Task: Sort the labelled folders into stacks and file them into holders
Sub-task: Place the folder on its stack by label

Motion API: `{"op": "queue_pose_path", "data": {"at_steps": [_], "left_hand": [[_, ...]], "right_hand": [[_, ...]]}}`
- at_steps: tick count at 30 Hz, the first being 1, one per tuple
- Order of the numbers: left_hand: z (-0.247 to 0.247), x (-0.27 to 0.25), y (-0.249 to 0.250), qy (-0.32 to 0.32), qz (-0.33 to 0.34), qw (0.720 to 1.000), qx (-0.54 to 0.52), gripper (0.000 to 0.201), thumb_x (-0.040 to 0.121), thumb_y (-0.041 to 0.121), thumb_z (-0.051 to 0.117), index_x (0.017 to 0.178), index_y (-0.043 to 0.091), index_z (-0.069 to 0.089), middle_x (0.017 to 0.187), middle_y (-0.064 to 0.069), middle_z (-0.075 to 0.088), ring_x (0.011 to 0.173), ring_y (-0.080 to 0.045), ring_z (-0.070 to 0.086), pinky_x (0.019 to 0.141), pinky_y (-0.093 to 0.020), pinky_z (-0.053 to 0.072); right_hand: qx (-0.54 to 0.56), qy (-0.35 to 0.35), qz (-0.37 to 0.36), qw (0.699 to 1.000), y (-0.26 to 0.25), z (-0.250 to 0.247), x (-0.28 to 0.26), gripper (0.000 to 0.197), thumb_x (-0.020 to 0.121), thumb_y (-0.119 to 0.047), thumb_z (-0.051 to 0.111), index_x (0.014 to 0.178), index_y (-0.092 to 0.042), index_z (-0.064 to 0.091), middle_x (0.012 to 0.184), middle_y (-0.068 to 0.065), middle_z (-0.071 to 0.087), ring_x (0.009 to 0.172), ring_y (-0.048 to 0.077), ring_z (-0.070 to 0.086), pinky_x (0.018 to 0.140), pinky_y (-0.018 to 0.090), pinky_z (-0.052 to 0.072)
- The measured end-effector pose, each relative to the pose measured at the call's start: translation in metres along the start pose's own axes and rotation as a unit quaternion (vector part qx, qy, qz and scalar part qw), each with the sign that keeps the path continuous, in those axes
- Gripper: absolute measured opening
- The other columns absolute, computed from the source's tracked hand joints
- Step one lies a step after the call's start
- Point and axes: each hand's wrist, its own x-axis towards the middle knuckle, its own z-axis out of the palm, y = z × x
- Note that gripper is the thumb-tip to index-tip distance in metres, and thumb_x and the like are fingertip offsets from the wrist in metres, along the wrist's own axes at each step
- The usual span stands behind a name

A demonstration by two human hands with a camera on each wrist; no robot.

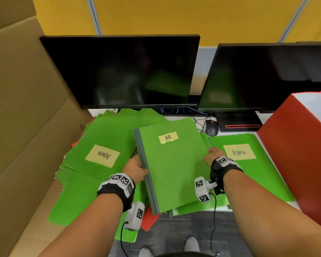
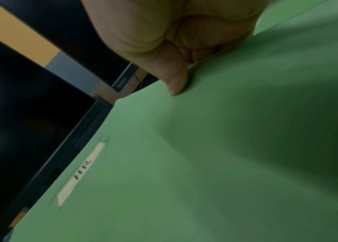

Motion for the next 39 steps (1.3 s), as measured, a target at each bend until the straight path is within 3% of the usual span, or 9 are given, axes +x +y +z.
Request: {"op": "queue_pose_path", "data": {"at_steps": [4,10,16,22,25,28,33,36,39], "left_hand": [[0.029,0.010,0.004,-0.016,-0.001,1.000,0.022,0.038,0.080,0.008,0.066,0.115,0.013,0.052,0.104,-0.011,0.066,0.083,-0.030,0.067,0.069,-0.044,0.060],[0.064,0.021,0.009,-0.011,-0.003,0.996,0.086,0.033,0.081,0.007,0.065,0.112,0.006,0.055,0.100,-0.014,0.066,0.080,-0.031,0.067,0.065,-0.036,0.059],[0.077,0.027,0.005,-0.010,-0.011,0.996,0.092,0.038,0.082,0.011,0.067,0.118,0.007,0.055,0.100,-0.008,0.065,0.081,-0.021,0.061,0.069,-0.024,0.051],[0.074,0.034,0.001,-0.024,-0.043,0.999,0.001,0.063,0.078,0.014,0.064,0.136,0.018,0.040,0.108,-0.014,0.065,0.092,-0.034,0.065,0.070,-0.037,0.056],[0.071,0.037,-0.004,-0.014,-0.044,0.999,-0.007,0.068,0.077,0.014,0.068,0.139,0.019,0.039,0.119,-0.013,0.060,0.098,-0.033,0.064,0.080,-0.046,0.057],[0.069,0.035,-0.008,0.005,-0.040,0.999,-0.014,0.063,0.081,0.009,0.067,0.135,0.018,0.036,0.109,-0.014,0.065,0.084,-0.030,0.066,0.072,-0.040,0.058],[0.071,0.038,-0.010,0.025,-0.052,0.998,-0.022,0.075,0.084,0.000,0.062,0.144,0.024,0.023,0.090,-0.011,0.062,0.070,-0.026,0.060,0.058,-0.034,0.054],[0.075,0.036,-0.008,0.026,-0.033,0.999,-0.001,0.067,0.089,0.001,0.056,0.147,0.016,0.026,0.111,-0.016,0.065,0.092,-0.030,0.064,0.077,-0.037,0.055],[0.079,0.036,-0.004,0.026,-0.026,0.999,0.021,0.063,0.090,0.001,0.054,0.146,0.013,0.030,0.121,-0.015,0.062,0.105,-0.030,0.062,0.087,-0.033,0.052]], "right_hand": [[-0.046,-0.005,0.028,0.999,0.019,-0.009,0.004,0.047,0.091,-0.010,0.050,0.138,-0.006,0.043,0.141,0.014,0.046,0.126,0.030,0.048,0.100,0.031,0.040],[-0.108,-0.016,0.067,0.992,0.036,-0.020,0.009,0.030,0.093,-0.021,0.048,0.113,-0.003,0.061,0.119,0.017,0.060,0.108,0.029,0.056,0.100,0.033,0.043],[-0.055,-0.033,0.081,0.995,0.050,-0.014,0.024,0.012,0.090,-0.012,0.050,0.097,-0.003,0.055,0.093,0.014,0.054,0.072,0.024,0.051,0.061,0.025,0.040],[-0.031,-0.041,0.089,0.995,0.052,-0.007,0.030,0.016,0.090,-0.009,0.049,0.104,-0.002,0.053,0.091,0.012,0.054,0.080,0.027,0.050,0.074,0.031,0.043],[-0.027,-0.055,0.081,0.995,0.047,-0.005,0.026,0.041,0.090,-0.015,0.052,0.129,-0.003,0.046,0.122,0.018,0.053,0.104,0.030,0.054,0.085,0.031,0.043],[-0.048,-0.071,0.073,0.994,0.040,-0.003,0.024,0.055,0.091,-0.017,0.052,0.142,-0.005,0.033,0.138,0.016,0.045,0.120,0.031,0.050,0.092,0.032,0.041],[-0.119,-0.071,0.065,0.988,0.040,0.000,0.027,0.016,0.088,-0.015,0.051,0.100,-0.005,0.054,0.108,0.014,0.060,0.084,0.028,0.055,0.077,0.032,0.045],[-0.120,-0.063,0.064,0.989,0.046,0.000,0.033,0.012,0.088,-0.015,0.051,0.081,-0.006,0.055,0.090,0.014,0.059,0.064,0.022,0.050,0.070,0.031,0.046],[-0.072,-0.062,0.056,0.994,0.055,-0.003,0.035,0.043,0.087,-0.009,0.051,0.131,-0.009,0.048,0.126,0.014,0.055,0.103,0.029,0.059,0.084,0.030,0.047]]}}
